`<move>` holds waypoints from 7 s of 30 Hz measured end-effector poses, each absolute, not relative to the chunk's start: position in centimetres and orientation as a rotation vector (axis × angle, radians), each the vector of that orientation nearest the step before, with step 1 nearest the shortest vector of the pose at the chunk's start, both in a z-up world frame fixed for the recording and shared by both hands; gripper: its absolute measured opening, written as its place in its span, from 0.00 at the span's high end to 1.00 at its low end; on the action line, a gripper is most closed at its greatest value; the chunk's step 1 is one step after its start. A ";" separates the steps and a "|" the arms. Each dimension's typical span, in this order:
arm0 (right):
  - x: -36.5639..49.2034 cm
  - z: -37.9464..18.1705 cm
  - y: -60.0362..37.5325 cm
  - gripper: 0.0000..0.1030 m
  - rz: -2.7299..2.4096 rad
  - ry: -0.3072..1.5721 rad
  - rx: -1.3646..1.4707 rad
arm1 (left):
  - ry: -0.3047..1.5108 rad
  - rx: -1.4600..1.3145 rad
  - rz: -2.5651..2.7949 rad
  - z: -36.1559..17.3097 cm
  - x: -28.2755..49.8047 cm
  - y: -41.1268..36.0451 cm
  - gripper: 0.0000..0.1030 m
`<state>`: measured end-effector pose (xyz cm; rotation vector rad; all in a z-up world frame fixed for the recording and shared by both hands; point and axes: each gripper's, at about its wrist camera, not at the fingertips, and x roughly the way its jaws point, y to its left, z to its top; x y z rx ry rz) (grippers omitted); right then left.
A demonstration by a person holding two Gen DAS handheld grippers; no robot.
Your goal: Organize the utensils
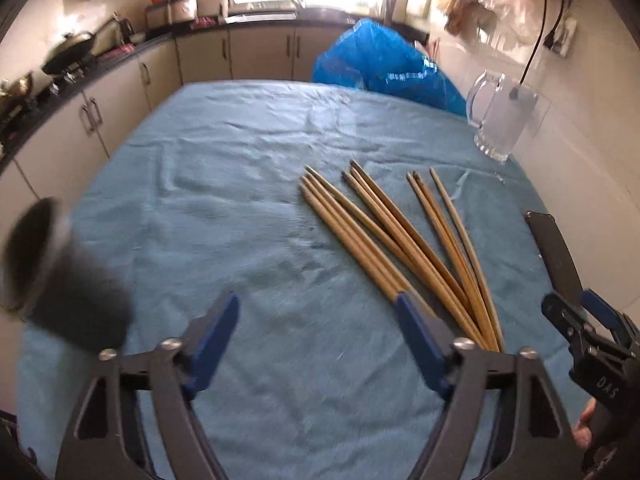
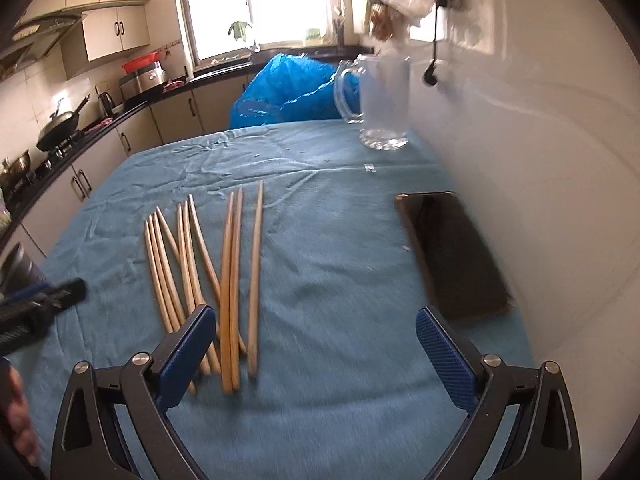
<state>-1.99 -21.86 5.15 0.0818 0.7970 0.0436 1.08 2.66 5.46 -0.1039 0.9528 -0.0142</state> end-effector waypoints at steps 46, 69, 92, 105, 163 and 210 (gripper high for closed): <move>0.2 1.1 -22.0 0.79 0.216 1.141 0.078 | 1.192 -0.063 -0.219 2.3 -2.8 5.4 0.92; 7.3 1.7 -19.0 0.94 0.129 1.213 -0.078 | 1.167 0.095 -0.167 2.5 2.7 1.6 0.94; -9.9 19.3 -14.1 0.94 0.293 0.595 0.016 | 0.595 -0.116 -0.230 20.0 -15.8 9.9 0.94; -7.6 26.9 -3.3 0.94 0.510 0.430 0.110 | 0.445 -0.189 -0.016 27.4 -12.6 19.9 0.94; 2.5 17.9 9.9 0.92 0.603 0.672 0.067 | 0.618 -0.247 0.103 18.9 -0.4 24.8 0.92; 3.4 0.7 -17.7 0.84 0.328 0.994 0.153 | 1.057 -0.050 -0.167 1.5 4.4 -2.2 0.71</move>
